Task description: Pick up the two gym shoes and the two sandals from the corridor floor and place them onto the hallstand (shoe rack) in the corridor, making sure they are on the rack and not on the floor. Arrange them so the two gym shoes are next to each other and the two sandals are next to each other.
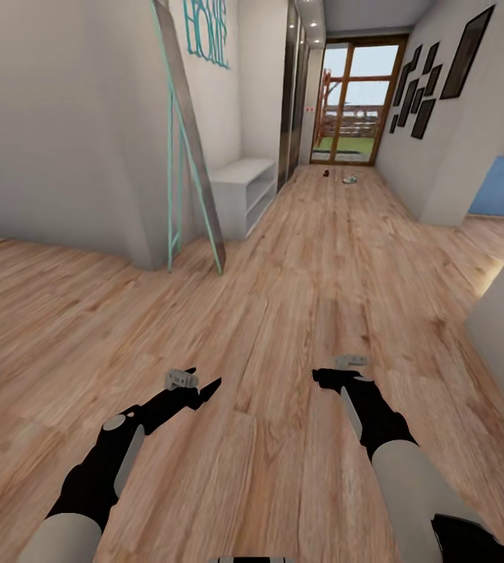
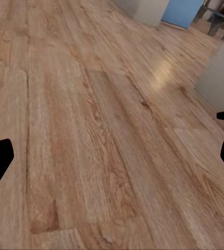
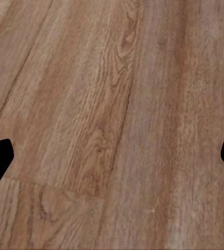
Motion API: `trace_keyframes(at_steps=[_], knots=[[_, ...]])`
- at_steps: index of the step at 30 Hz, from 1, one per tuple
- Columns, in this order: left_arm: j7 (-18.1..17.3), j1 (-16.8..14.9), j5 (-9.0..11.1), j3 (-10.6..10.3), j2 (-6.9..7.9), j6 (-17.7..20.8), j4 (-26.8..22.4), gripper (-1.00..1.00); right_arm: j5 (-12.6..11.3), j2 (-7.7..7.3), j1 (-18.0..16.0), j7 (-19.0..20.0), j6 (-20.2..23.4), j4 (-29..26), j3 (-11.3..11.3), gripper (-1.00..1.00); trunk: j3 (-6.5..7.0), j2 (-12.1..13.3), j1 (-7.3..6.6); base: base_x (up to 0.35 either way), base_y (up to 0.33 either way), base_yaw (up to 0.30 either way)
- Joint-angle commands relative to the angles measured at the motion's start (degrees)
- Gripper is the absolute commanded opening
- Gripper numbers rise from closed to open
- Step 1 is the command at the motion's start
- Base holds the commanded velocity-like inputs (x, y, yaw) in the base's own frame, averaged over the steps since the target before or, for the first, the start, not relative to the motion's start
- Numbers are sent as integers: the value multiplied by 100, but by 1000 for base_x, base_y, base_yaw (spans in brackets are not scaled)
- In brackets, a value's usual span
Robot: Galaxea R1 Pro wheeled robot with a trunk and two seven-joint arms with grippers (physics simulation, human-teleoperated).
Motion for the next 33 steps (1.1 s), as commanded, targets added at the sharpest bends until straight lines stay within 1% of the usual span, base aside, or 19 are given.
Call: trace_keyframes(at_steps=[1, 9, 13, 18, 27, 33], knots=[[-38, -2, 31, 20, -4, 44, -2, 100, 50, 9, -2, 11, 28, -7, -23, 100, 0, -2, 3, 348, 0, -251], [-39, -2, 31, 28, -4, 44, -2, 100, 53, 10, -1, 10, 28, 6, -21, 100, 46, -2, 3, 348, 0, -245], [-38, -2, 31, 29, -4, 44, -2, 100, 54, 10, -1, 8, 28, 9, -21, 100, 69, -2, 3, 349, 0, -162], [-40, -2, 31, 29, -4, 44, 0, 100, 54, 10, 0, 4, 28, 9, -21, 100, 78, -2, 3, 349, 0, -34], [-37, -2, 31, 29, -4, 44, -2, 100, 54, 10, 1, 3, 28, 2, -21, 100, 147, -2, 3, 348, 0, -3], [-37, -2, 31, 29, -4, 44, 5, 100, 54, 10, 1, 3, 28, -4, -21, 100, 162, -2, 3, 348, -43, 0]])
